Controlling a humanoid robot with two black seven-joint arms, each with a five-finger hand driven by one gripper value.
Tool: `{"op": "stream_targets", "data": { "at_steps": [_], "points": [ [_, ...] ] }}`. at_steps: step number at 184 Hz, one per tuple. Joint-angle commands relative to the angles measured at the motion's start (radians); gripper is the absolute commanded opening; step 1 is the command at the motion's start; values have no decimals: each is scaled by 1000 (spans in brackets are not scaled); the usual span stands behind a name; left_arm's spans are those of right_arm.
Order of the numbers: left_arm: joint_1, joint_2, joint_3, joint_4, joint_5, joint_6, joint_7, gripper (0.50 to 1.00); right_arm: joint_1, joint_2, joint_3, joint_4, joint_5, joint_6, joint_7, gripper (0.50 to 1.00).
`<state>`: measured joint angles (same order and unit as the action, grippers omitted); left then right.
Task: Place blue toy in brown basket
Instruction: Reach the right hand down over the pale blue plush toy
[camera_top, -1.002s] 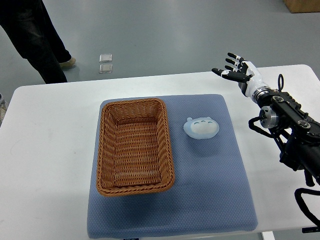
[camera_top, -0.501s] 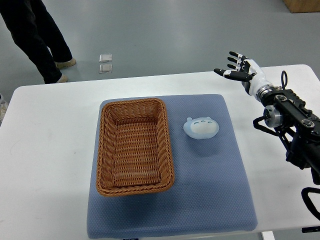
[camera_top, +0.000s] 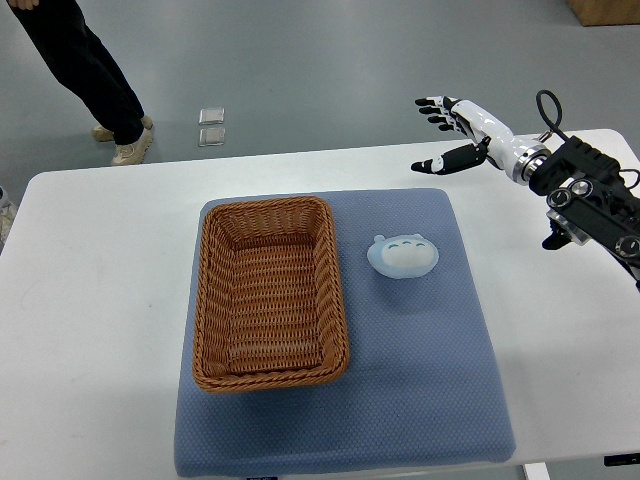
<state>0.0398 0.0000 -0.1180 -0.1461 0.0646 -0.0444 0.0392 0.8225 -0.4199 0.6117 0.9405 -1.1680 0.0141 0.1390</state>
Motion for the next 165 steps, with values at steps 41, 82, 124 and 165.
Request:
{"op": "stream_targets", "data": {
  "at_steps": [41,82,124,165],
  "points": [
    [0,0,1,-1,0,0,-1,1000,73,-149,-214,175,-114,87,85,913],
    [0,0,1,-3,0,0,-1,1000,67,-146,-279,239,-121,89,86,913],
    [0,0,1,-3,0,0,-1,1000,60,-135,-328,245,-133,93,86,913],
    [0,0,1,-3,0,0,1,1000,56,-115,-368,201,-147,90,82,913]
  ]
}}
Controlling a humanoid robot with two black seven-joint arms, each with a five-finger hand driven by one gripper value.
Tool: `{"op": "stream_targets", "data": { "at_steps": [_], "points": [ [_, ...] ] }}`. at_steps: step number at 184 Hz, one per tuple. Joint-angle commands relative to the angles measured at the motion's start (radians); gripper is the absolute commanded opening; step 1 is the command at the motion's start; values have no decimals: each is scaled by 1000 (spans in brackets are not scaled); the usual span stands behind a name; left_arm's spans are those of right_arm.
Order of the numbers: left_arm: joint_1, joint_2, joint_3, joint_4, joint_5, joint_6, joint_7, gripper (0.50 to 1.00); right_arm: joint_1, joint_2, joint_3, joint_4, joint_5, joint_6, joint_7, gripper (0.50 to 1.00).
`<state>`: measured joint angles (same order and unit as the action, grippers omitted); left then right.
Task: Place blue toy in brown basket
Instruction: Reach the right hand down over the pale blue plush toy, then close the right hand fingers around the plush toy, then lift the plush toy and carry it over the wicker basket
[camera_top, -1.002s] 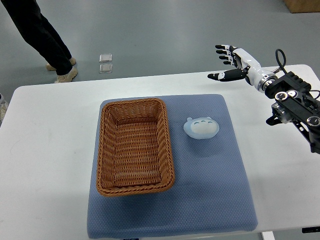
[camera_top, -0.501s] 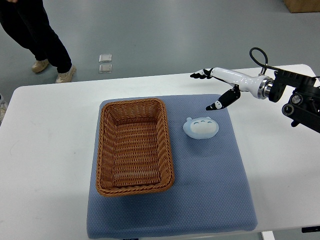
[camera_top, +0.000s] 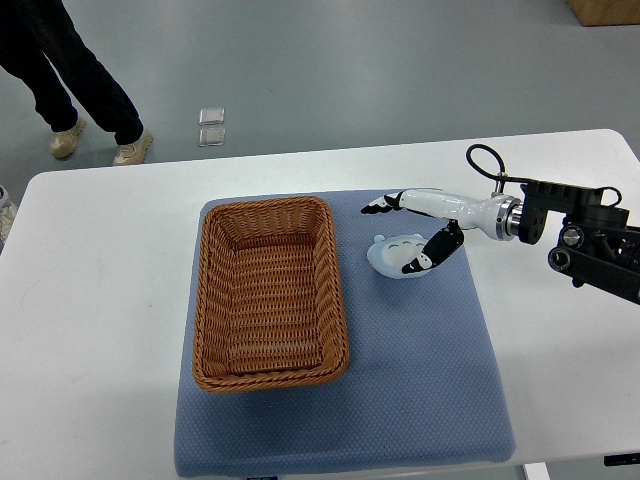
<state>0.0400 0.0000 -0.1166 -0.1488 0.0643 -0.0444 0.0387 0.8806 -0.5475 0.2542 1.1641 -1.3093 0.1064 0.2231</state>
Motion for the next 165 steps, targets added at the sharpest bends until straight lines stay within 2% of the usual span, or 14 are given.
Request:
{"op": "stream_targets", "data": {
  "at_steps": [1,44,58,80,83,93,112,130,165],
  "points": [
    [1,0,-1,0,0,0,0,1000,-3,14,-10,-24,-7,-2,-2,913],
    [0,0,0,0,0,0,0,1000,-40,18,-10,-57,-71,-20,-2,907],
    [0,0,0,0,0,0,0,1000,-49,26,-10,-73,-84,-39,-1,889],
    [0,0,0,-1,0,0,0,1000,-54,60,-10,-93,-97,-62,1,770],
    [0,0,0,0,0,0,0,1000,-52,61,-10,-93,-99,-65,1,736],
    [0,0,0,0,0,0,0,1000,-52,64,-10,-93,-99,-74,1,672],
    [0,0,0,0,0,0,0,1000,-48,61,-7,-93,-99,-86,2,580],
    [0,0,0,0,0,0,0,1000,-35,52,8,-90,-97,-96,5,543],
    [0,0,0,2,0,0,0,1000,34,27,57,-72,-87,-109,21,543]
  ]
}}
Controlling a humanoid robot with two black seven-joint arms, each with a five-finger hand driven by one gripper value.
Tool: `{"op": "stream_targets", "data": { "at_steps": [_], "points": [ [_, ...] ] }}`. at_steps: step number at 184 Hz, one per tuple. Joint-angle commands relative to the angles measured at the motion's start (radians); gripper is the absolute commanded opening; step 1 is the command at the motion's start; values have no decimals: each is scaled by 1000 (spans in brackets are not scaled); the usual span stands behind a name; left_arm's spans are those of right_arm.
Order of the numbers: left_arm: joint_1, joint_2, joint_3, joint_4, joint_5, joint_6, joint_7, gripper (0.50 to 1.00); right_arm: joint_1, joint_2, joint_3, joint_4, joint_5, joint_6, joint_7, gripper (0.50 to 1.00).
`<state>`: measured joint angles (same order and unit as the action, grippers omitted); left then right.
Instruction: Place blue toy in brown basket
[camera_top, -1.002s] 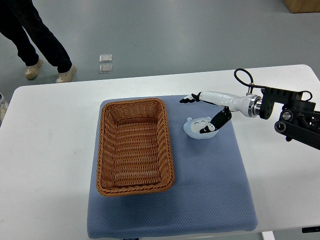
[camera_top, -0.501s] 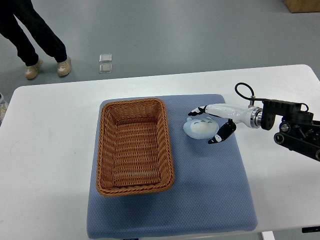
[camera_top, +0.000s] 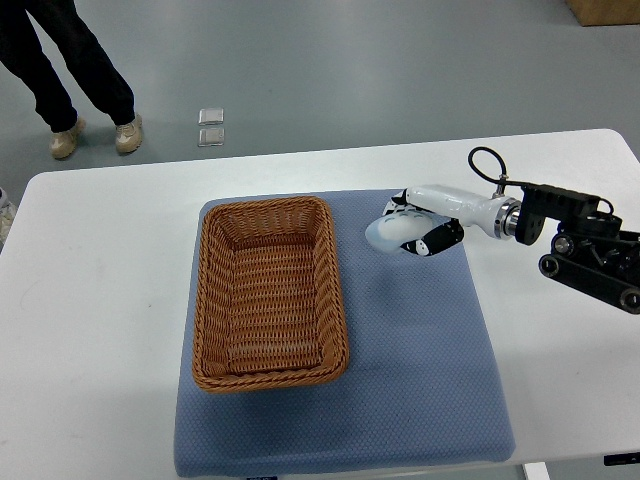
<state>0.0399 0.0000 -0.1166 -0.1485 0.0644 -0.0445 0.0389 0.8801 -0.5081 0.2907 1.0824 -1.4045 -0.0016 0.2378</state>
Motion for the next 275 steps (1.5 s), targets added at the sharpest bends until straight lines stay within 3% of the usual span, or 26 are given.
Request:
{"op": "stream_targets", "data": {
  "at_steps": [1,36,84,137,149,156,166,179,187,238,275],
  "points": [
    [0,0,0,1,0,0,-1,1000,34,-12,21,10,9,-1,6,543],
    [0,0,0,1,0,0,-1,1000,149,22,19,16,18,2,11,554],
    [0,0,-6,0,0,0,-1,1000,250,201,-68,4,16,11,21,576],
    [-2,0,-9,0,0,0,-1,1000,252,367,-189,-59,15,11,31,590],
    [-2,0,-9,0,0,0,-1,1000,249,375,-194,-73,15,11,31,629],
    [-2,0,-9,0,0,0,-1,1000,246,375,-194,-79,15,11,29,692],
    [-2,0,-8,0,0,0,-1,1000,243,376,-193,-81,15,11,28,742],
    [-2,0,-8,0,0,0,-1,1000,235,376,-191,-82,16,9,26,862],
    [-2,0,-8,0,0,0,1,1000,234,375,-191,-82,16,11,28,901],
    [-2,0,-11,0,0,0,-1,1000,214,345,-160,-82,18,0,24,913],
    [-2,0,-11,0,0,0,-1,1000,183,275,-9,-104,87,-5,14,913]
  ]
}}
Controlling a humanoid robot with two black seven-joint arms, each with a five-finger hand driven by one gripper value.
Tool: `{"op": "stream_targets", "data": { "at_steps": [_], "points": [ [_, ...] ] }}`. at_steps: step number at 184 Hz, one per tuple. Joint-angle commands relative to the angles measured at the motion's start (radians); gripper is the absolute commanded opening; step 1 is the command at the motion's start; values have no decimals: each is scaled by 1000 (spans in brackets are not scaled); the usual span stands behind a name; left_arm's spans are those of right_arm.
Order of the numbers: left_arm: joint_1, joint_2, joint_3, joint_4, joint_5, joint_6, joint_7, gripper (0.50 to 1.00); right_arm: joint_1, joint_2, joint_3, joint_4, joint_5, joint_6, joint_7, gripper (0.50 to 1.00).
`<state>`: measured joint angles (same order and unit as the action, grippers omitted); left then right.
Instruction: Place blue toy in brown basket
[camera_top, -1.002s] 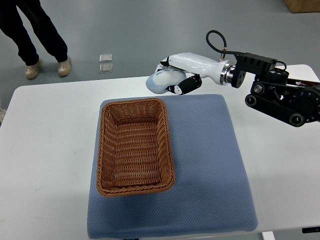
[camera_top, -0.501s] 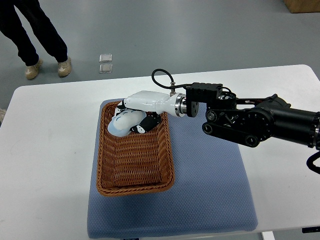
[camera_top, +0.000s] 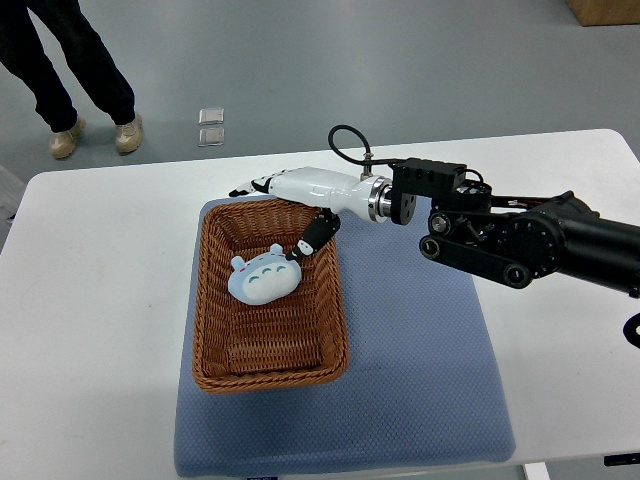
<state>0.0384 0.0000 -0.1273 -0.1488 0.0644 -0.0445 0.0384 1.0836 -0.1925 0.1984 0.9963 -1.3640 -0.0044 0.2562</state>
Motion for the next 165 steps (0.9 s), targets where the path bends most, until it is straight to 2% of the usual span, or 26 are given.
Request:
{"op": "stream_targets", "data": {
  "at_steps": [1,25,52,100,165],
  "points": [
    [0,0,0,0,0,0,0,1000,-21,-41,84,-18,46,-2,-5,913],
    [0,0,2,0,0,0,0,1000,-76,-81,208,-77,134,-12,-26,911],
    [0,0,3,0,0,0,0,1000,-171,-94,383,-123,201,-77,-81,911],
    [0,0,8,0,0,0,0,1000,-324,-96,608,-162,290,-158,-124,911],
    [0,0,8,0,0,0,0,1000,-363,-93,681,-166,526,-229,-149,913]
  ]
}}
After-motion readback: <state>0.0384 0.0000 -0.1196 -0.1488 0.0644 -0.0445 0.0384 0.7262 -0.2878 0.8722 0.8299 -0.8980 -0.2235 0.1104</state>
